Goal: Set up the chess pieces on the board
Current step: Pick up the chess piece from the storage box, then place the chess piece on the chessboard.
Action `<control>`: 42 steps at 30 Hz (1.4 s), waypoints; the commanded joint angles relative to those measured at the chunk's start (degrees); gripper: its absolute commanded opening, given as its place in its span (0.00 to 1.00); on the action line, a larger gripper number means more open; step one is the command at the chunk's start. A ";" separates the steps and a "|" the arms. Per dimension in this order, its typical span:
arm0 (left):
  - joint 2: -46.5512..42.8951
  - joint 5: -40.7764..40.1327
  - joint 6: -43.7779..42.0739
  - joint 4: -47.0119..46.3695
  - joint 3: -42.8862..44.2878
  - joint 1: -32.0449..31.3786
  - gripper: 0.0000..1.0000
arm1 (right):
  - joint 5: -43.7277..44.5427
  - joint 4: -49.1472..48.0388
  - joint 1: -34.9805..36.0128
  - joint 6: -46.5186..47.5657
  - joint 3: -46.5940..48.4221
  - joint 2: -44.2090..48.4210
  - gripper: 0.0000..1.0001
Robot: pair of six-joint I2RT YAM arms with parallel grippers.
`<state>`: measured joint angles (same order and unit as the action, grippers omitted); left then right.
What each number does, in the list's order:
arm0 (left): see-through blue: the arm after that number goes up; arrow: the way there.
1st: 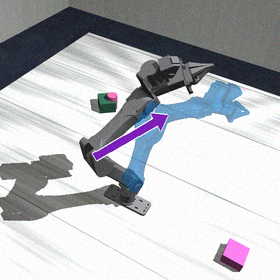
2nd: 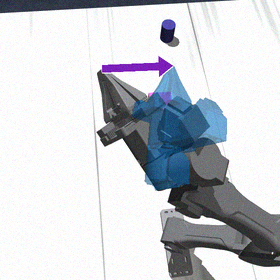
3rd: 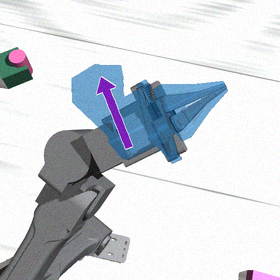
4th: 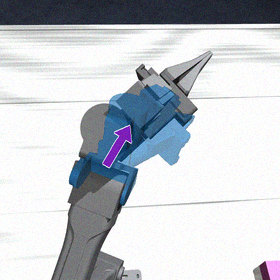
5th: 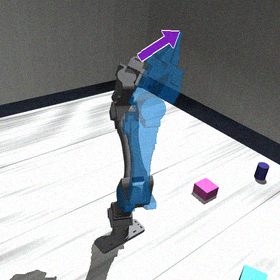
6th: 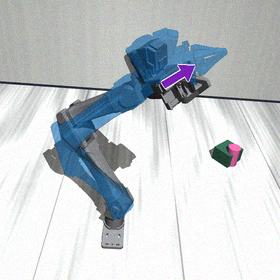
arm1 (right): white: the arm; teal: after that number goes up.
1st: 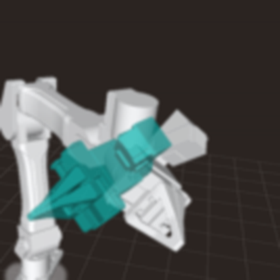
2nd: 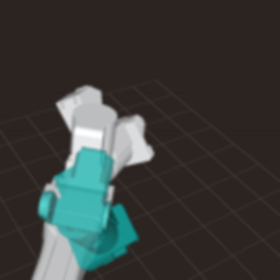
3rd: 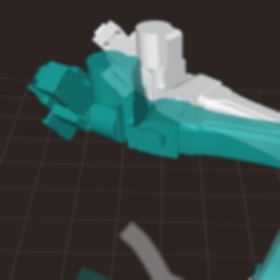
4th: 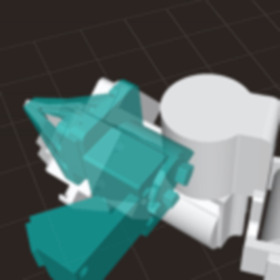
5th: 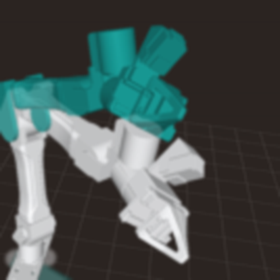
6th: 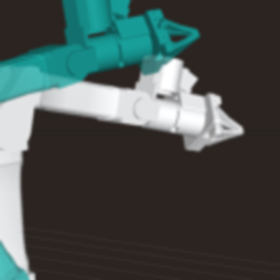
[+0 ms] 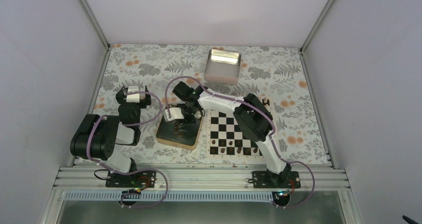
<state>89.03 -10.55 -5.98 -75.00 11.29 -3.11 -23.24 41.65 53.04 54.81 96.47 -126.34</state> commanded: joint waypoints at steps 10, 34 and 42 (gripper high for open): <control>0.66 0.39 -0.02 -2.90 -0.04 0.04 1.00 | 3.37 -1.91 0.65 0.04 -1.16 -0.33 0.23; 0.66 0.44 -0.04 -2.67 0.05 0.04 1.00 | 9.41 3.83 -7.09 -1.53 -12.83 26.15 0.10; 0.61 0.43 -0.05 -2.68 0.05 0.02 1.00 | 7.10 7.60 -21.28 1.47 -28.75 41.20 0.11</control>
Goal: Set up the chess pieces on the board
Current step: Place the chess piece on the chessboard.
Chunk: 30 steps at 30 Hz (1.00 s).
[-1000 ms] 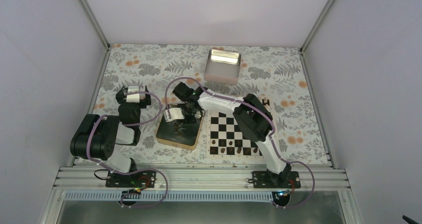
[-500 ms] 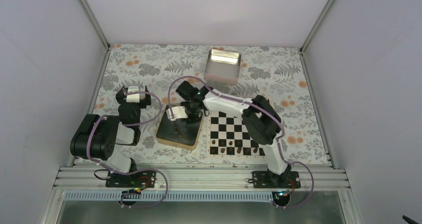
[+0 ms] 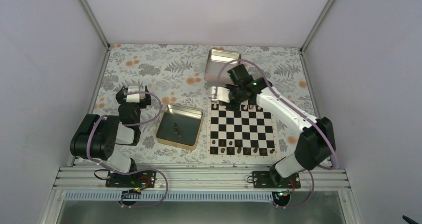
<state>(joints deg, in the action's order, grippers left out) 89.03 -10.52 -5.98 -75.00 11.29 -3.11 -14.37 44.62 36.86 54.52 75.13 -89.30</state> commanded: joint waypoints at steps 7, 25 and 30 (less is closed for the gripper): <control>0.70 0.38 -0.13 -2.69 0.11 -0.06 1.00 | -2.25 6.05 -12.50 6.92 -22.26 15.23 0.12; 0.71 0.25 -0.11 -2.75 0.05 -0.13 1.00 | -3.09 -0.02 -14.69 12.23 -37.61 15.51 0.11; 0.79 0.28 -0.12 -2.77 0.05 -0.15 1.00 | -3.41 0.77 -14.88 13.28 -38.20 14.92 0.11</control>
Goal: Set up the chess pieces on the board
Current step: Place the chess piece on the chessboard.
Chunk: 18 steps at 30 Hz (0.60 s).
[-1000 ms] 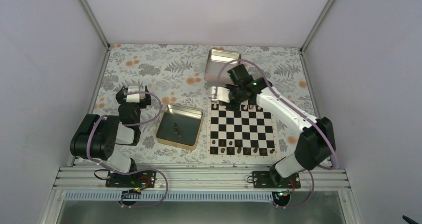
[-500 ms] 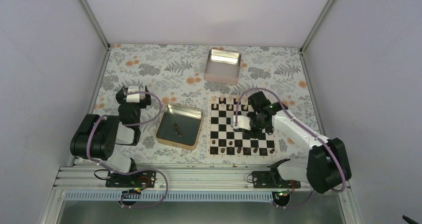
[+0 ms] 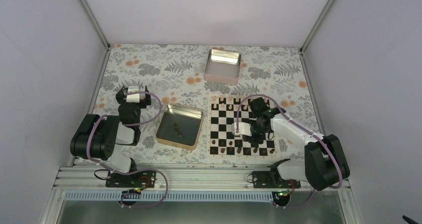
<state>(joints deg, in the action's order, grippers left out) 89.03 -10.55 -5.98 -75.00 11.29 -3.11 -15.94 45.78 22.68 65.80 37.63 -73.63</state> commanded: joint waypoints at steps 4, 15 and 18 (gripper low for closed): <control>0.75 0.28 -0.18 -2.78 0.09 -0.14 1.00 | -2.12 0.94 -1.14 2.84 -0.73 -0.61 0.12; 0.74 0.24 -0.26 -2.78 0.09 -0.23 1.00 | -3.31 2.61 -1.71 3.90 -1.58 0.01 0.11; 0.70 0.19 -0.23 -2.73 0.10 -0.23 1.00 | -3.11 1.69 -1.80 3.82 -1.97 -0.57 0.12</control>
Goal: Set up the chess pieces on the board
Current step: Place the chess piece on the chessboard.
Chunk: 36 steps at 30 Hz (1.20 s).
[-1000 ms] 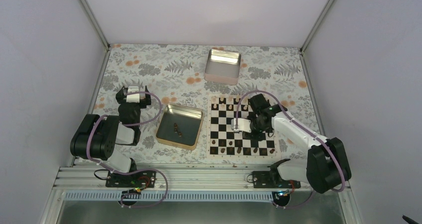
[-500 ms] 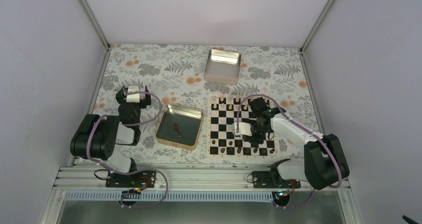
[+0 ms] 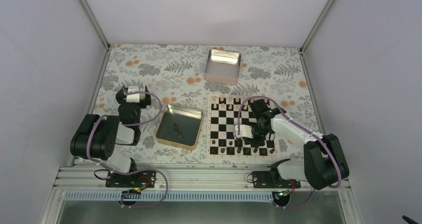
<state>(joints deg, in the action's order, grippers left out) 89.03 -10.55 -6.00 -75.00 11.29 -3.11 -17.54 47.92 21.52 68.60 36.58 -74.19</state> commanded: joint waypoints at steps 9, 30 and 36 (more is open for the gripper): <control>0.78 0.11 -0.20 -2.78 0.09 -0.26 1.00 | -0.83 -2.80 -0.86 0.94 -1.69 -1.74 0.12; 0.73 0.16 -0.23 -2.80 0.03 -0.27 1.00 | 0.37 2.74 -1.56 1.44 6.21 1.59 0.34; 0.75 0.17 -0.25 -2.86 0.05 -0.26 1.00 | -1.37 5.53 -1.56 1.99 13.88 0.31 0.34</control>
<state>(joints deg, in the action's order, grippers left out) 89.06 -10.55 -6.00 -75.00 11.29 -3.11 -16.88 50.68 20.47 69.23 45.19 -73.45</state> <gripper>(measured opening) 0.999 0.342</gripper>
